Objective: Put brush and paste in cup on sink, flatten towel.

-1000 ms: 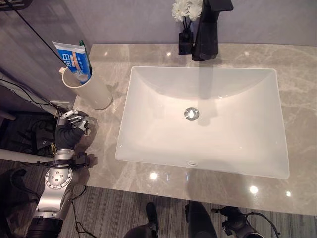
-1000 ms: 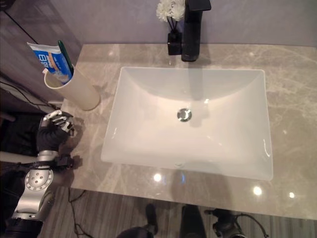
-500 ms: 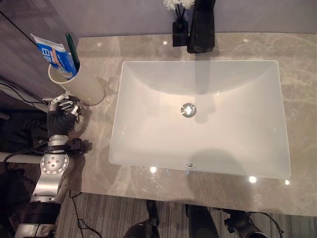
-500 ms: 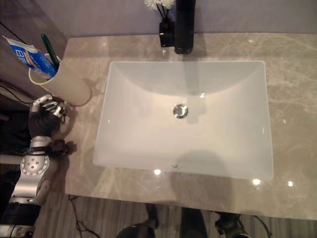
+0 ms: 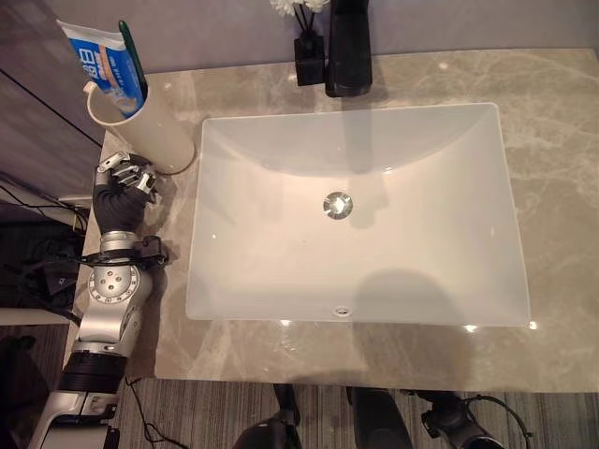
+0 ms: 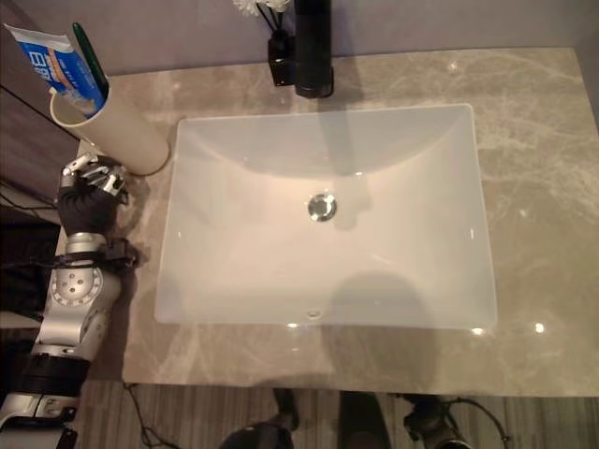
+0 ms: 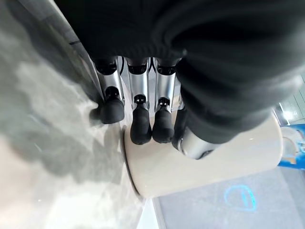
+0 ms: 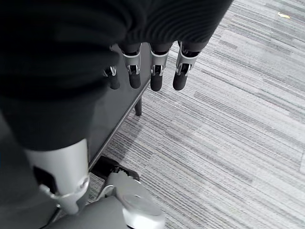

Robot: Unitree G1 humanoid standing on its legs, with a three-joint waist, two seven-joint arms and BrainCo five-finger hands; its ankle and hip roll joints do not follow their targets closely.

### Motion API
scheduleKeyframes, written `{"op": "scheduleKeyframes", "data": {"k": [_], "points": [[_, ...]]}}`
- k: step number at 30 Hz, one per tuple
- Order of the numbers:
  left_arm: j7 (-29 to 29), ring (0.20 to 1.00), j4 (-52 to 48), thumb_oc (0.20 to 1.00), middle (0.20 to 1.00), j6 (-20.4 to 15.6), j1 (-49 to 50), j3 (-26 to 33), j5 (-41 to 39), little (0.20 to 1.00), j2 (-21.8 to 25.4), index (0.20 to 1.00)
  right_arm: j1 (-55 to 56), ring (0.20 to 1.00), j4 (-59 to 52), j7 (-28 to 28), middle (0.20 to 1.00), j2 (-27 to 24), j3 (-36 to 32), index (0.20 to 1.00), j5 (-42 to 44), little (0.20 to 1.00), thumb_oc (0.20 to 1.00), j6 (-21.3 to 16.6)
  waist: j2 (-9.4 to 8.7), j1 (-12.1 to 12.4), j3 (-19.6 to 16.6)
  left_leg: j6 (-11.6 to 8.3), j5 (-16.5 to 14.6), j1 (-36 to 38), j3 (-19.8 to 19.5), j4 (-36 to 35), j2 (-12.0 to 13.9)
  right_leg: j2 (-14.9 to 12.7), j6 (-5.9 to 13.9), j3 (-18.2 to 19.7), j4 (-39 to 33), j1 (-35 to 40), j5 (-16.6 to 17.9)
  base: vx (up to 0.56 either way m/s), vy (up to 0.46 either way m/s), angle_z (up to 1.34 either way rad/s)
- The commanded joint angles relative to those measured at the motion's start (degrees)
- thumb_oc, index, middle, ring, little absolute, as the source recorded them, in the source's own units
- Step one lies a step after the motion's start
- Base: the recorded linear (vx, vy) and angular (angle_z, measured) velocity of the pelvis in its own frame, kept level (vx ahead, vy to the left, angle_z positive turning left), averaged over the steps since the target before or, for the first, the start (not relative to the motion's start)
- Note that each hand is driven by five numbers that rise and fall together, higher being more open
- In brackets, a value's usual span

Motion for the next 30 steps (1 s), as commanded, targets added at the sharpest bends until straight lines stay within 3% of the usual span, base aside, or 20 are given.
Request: {"op": "scheduleKeyframes", "data": {"k": [1,9,17,30], "points": [[-0.5,0.2,1.0,0.2,0.2,0.2,3.6,-1.3,1.4,0.2,0.2,0.2,-0.5,1.0,0.8,-1.3,1.0,0.8,1.8,1.0,1.5,1.0,1.0,-0.6,-2.42,-1.1,-0.3,0.42,-2.3,3.3,-1.9,2.0,-2.0,-0.3,3.4,4.6,-0.1,1.8,-0.1,0.0,-0.015,-0.05],[-2.5,0.2,-2.6,0.2,0.2,0.1,5.8,-1.4,1.5,0.2,-0.6,0.2,-0.6,1.0,1.6,-1.1,1.0,0.6,1.3,1.0,1.5,1.0,1.0,-0.3,-2.57,-0.4,-0.9,0.34,-2.1,3.5,-2.5,2.1,-1.9,-0.5,3.26,4.1,-0.1,2.3,-0.2,-0.01,-0.01,0.0],[-3.4,0.2,-4.2,0.2,0.2,0.2,3.9,-2.3,2.0,0.2,2.2,0.2,-0.6,1.0,1.6,-0.5,1.0,0.6,2.2,1.0,1.3,1.0,1.0,-0.6,-1.61,-0.6,-1.1,-0.17,-0.7,2.8,-3.0,0.6,-1.8,-0.3,3.11,3.5,-0.1,1.1,0.1,-0.02,-0.017,0.02],[3.6,0.2,4.9,0.2,0.2,-0.4,-8.4,-4.5,2.6,0.2,3.1,0.2,-1.5,1.0,0.3,-1.4,1.0,0.3,3.9,1.0,1.7,1.0,1.0,-1.4,-1.41,-1.8,-1.3,-0.8,-0.2,1.9,-3.4,0.3,-0.5,0.5,2.55,2.9,-0.1,0.3,-0.9,0.04,-0.018,-0.01]]}}
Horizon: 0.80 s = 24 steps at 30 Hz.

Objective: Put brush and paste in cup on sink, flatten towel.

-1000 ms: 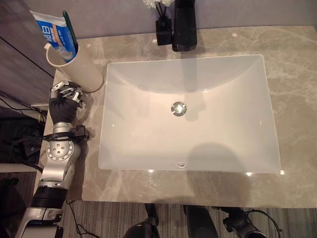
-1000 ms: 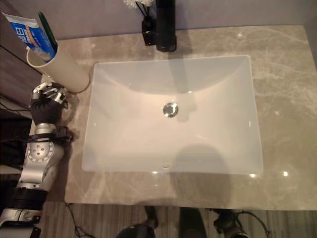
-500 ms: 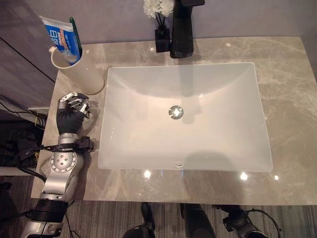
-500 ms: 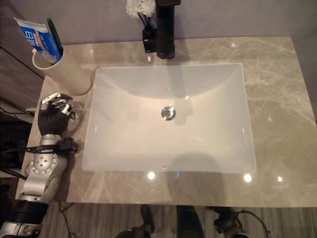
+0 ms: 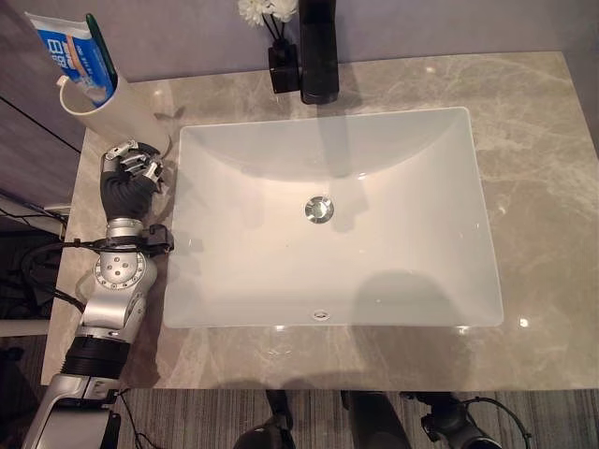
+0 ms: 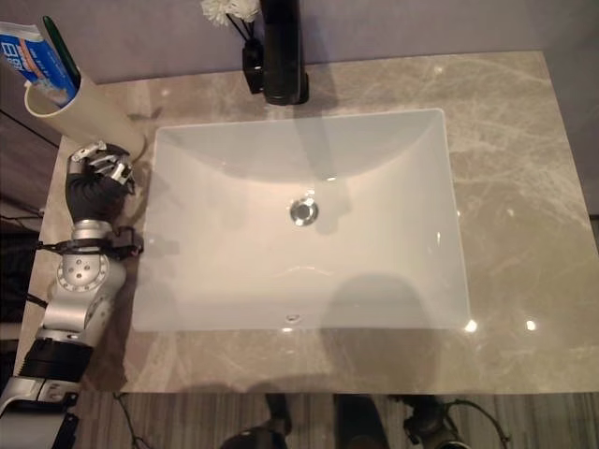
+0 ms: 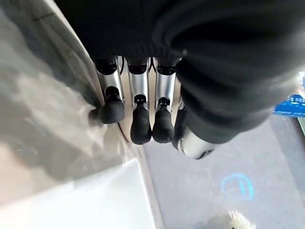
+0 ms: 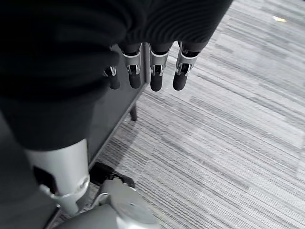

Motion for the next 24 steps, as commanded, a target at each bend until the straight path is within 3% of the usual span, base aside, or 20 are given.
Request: {"op": "scheduleKeyframes", "data": {"k": [1,13,24], "points": [[1.0,0.2,1.2,0.2,0.2,-1.9,0.0,0.0,1.8,0.2,1.7,0.2,-1.0,1.0,-0.3,-1.4,1.0,0.4,1.7,1.0,1.7,1.0,1.0,-0.9,-1.49,-1.5,0.9,0.52,-0.8,4.4,-3.1,0.5,-2.9,-1.5,4.54,3.6,-0.1,2.6,-1.1,0.02,0.011,0.05],[-3.0,0.2,-7.5,0.2,0.2,-1.4,12.1,4.3,2.7,0.2,0.1,0.2,-0.8,1.0,1.1,-1.0,1.0,0.4,0.9,1.0,1.2,1.0,1.0,-0.5,-1.66,0.3,1.1,1.03,-1.4,5.3,-4.3,0.7,-3.5,-2.3,4.52,2.8,-0.1,3.9,-1.5,0.0,0.014,0.05],[-0.7,0.2,-4.0,0.2,0.2,-1.6,9.2,5.7,2.3,0.2,1.7,0.2,-1.1,1.0,1.6,-0.7,1.0,0.9,1.0,1.0,0.9,1.0,1.0,-0.3,-2.33,0.3,1.5,1.11,-1.3,4.7,-4.5,0.8,-3.6,-2.5,4.46,2.8,-0.1,3.6,-1.2,0.0,0.007,0.03]]}}
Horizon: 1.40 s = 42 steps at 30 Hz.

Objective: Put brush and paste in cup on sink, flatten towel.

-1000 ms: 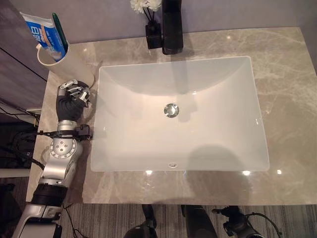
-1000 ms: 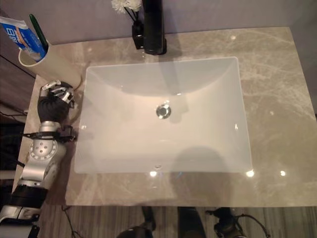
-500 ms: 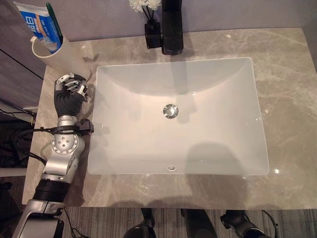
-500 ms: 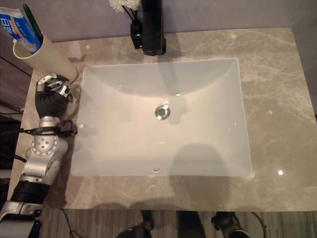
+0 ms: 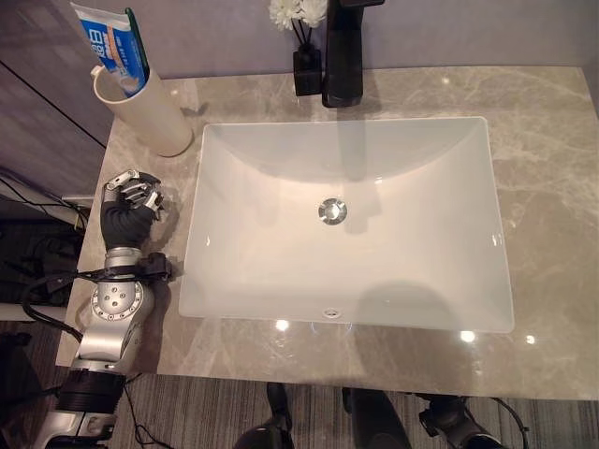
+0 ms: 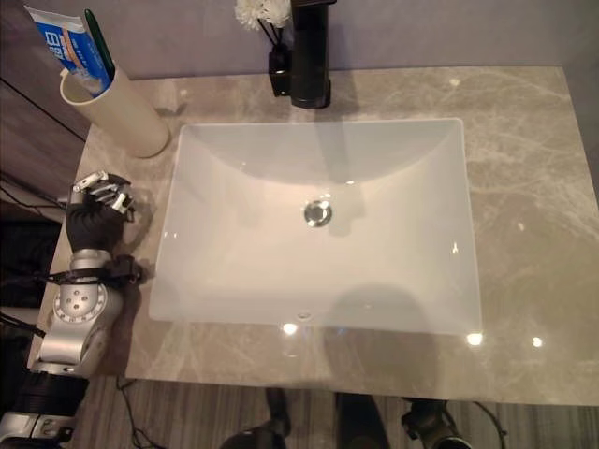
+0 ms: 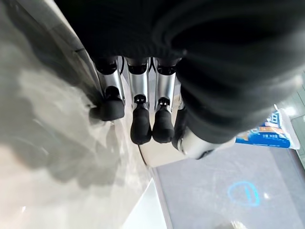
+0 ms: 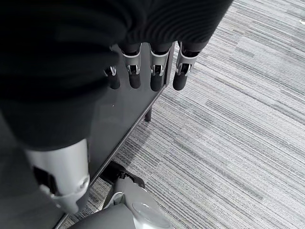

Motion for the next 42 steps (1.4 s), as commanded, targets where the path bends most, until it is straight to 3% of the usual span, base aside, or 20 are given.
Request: {"op": "scheduleKeyframes", "data": {"k": [1,14,29,42], "points": [[1.8,0.2,2.5,0.2,0.2,-1.5,-2.0,2.4,0.7,0.2,3.7,0.2,-0.8,1.0,0.7,-0.8,1.0,1.0,0.8,1.0,1.0,1.0,1.0,0.0,-2.4,-0.7,1.5,1.49,-1.6,4.0,-2.1,0.7,-3.7,-1.5,5.08,5.0,-0.1,1.6,-1.0,0.0,0.0,0.0],[5.5,0.2,13.6,0.2,0.2,-1.4,-15.2,-2.3,-0.6,0.2,6.8,0.2,-1.3,1.0,0.0,-1.0,1.0,0.4,2.9,1.0,0.8,1.0,1.0,-0.2,-2.83,-2.6,1.8,0.94,-1.5,3.8,-1.0,0.6,-2.8,-0.5,4.94,5.7,-0.1,0.2,-0.7,0.0,-0.001,-0.03],[7.1,0.2,20.0,0.2,0.2,-0.6,-22.4,-6.0,-0.2,0.2,8.9,0.2,-1.4,1.0,0.0,-1.2,1.0,0.6,4.2,1.0,1.4,1.0,1.0,-0.7,-2.75,-3.9,1.8,0.94,-1.7,3.5,-0.6,0.5,-2.7,0.0,4.76,7.1,-0.1,-0.8,-0.5,0.0,0.002,-0.01],[8.1,0.2,18.7,0.2,0.2,1.1,-16.8,-2.0,6.6,0.2,11.0,0.2,-1.1,1.0,0.1,-1.4,1.0,0.5,3.4,1.0,1.1,1.0,1.0,-1.1,-2.86,-3.0,2.0,1.06,-1.6,3.2,-1.0,0.5,-3.0,-0.1,4.68,6.6,-0.1,-0.9,-0.4,0.0,0.0,0.0]]}}
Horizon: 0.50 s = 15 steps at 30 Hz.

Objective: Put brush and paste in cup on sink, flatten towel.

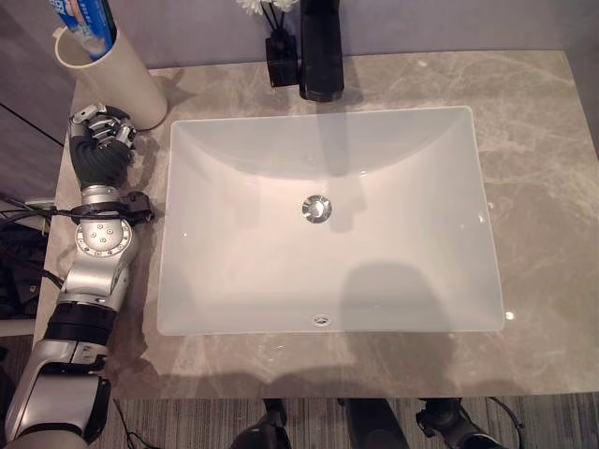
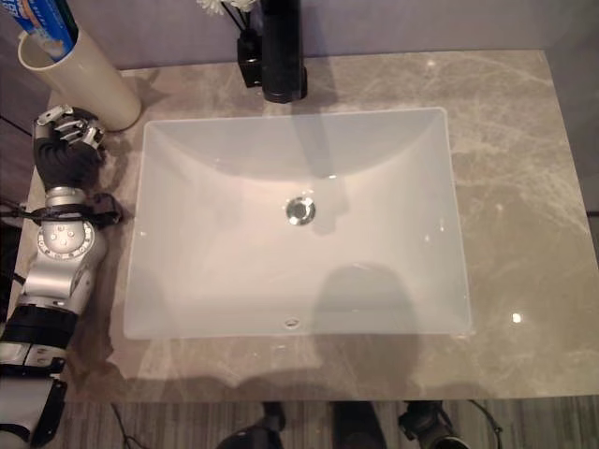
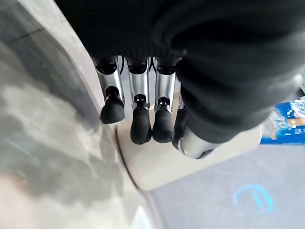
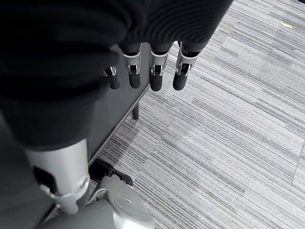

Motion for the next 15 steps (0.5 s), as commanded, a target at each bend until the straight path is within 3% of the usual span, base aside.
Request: {"op": "scheduleKeyframes", "data": {"k": [1,9,15], "points": [[1.9,0.2,2.6,0.2,0.2,0.1,2.7,2.8,2.2,0.2,3.2,0.2,-0.9,1.0,0.1,-1.3,1.0,0.3,1.0,1.0,1.1,1.0,1.0,-0.9,-2.0,-0.3,1.8,1.13,-1.2,4.7,-2.6,0.6,-3.3,-1.2,4.64,5.1,-0.1,1.4,-0.4,0.0,0.0,0.0],[4.1,0.2,8.7,0.2,0.2,1.3,-1.9,2.5,2.9,0.2,5.4,0.2,-0.9,1.0,-1.3,-0.8,1.0,0.0,1.9,1.0,1.1,1.0,1.0,-1.4,-2.36,-0.7,2.2,0.95,-1.1,4.6,-2.3,0.6,-3.1,-0.9,4.66,5.1,-0.1,1.0,-0.3,0.0,-0.001,-0.01],[4.4,0.2,18.3,0.2,0.2,2.4,-11.4,-2.2,1.2,0.2,7.6,0.2,-0.7,1.0,-1.2,-0.5,1.0,-0.7,2.8,1.0,1.6,1.0,1.0,-1.4,-2.54,-2.0,2.4,0.46,-0.6,3.9,-1.9,0.6,-2.7,-0.4,4.62,5.3,-0.1,0.3,0.1,0.0,-0.005,-0.03]]}}
